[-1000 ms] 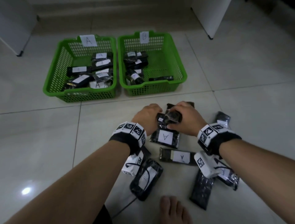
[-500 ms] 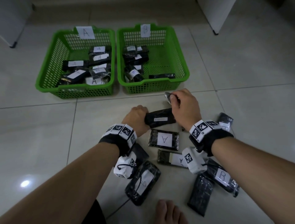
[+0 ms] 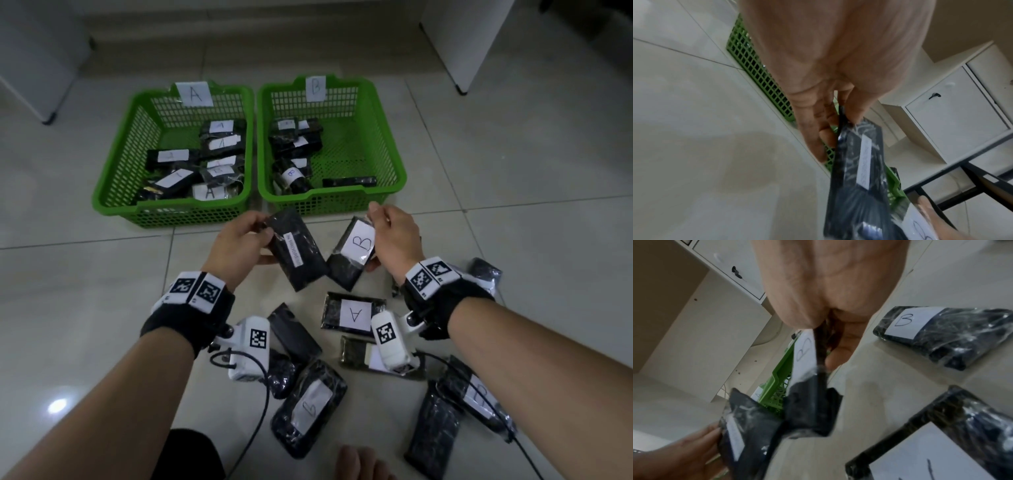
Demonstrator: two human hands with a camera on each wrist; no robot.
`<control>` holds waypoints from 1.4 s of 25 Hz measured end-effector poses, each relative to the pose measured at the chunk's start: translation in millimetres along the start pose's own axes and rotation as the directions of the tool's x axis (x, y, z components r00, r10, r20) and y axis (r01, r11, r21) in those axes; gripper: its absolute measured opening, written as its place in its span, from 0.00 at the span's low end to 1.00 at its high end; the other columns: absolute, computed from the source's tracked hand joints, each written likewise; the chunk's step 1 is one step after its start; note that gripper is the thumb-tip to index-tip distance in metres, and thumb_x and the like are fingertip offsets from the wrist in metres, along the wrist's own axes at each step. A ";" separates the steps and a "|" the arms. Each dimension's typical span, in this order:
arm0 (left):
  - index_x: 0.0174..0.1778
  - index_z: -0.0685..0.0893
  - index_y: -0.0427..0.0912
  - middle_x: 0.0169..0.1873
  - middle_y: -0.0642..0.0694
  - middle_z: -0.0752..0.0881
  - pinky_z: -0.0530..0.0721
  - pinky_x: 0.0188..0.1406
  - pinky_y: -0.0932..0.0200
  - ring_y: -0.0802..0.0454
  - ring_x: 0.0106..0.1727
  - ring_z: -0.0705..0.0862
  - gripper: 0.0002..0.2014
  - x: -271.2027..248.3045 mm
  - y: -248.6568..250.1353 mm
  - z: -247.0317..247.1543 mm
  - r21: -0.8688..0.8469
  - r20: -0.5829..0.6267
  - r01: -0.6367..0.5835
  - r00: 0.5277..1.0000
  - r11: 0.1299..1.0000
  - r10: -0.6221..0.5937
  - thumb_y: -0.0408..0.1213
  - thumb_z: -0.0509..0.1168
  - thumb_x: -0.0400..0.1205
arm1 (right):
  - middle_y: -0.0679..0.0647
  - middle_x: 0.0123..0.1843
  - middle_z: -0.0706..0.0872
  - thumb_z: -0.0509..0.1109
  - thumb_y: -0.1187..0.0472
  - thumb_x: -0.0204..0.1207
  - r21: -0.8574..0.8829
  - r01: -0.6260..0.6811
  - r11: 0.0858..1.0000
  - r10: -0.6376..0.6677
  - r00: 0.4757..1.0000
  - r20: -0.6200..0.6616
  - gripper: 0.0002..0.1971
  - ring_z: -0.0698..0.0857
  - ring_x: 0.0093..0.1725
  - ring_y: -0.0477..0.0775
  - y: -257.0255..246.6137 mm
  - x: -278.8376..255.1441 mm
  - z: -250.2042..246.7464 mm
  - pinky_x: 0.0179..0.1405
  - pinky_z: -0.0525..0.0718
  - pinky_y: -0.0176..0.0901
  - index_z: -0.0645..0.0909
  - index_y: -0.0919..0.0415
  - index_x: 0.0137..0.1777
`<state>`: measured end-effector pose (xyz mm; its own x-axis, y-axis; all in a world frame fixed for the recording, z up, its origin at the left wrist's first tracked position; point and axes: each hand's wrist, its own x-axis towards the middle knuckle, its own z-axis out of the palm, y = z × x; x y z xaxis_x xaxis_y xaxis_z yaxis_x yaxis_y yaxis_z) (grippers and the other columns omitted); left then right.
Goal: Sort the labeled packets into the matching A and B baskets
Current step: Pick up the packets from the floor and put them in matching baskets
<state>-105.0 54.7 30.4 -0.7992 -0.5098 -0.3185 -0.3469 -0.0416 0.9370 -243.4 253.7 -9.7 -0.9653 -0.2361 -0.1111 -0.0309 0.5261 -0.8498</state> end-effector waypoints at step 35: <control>0.47 0.86 0.30 0.49 0.31 0.86 0.80 0.48 0.50 0.34 0.50 0.84 0.13 110.4 25.5 -64.9 0.762 -0.239 -0.126 0.857 0.635 0.457 0.37 0.61 0.81 | 0.49 0.58 0.92 0.71 0.50 0.80 -0.313 0.278 0.908 -0.314 0.947 -0.068 0.13 0.88 0.59 0.52 -113.1 99.8 23.6 0.57 0.78 0.34 0.90 0.53 0.60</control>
<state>-170.1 -58.4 28.4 -0.7258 -0.6612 0.1898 -0.4939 0.6929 0.5253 -330.2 151.4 63.2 -0.9222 -0.3330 0.1966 -0.3779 0.6677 -0.6414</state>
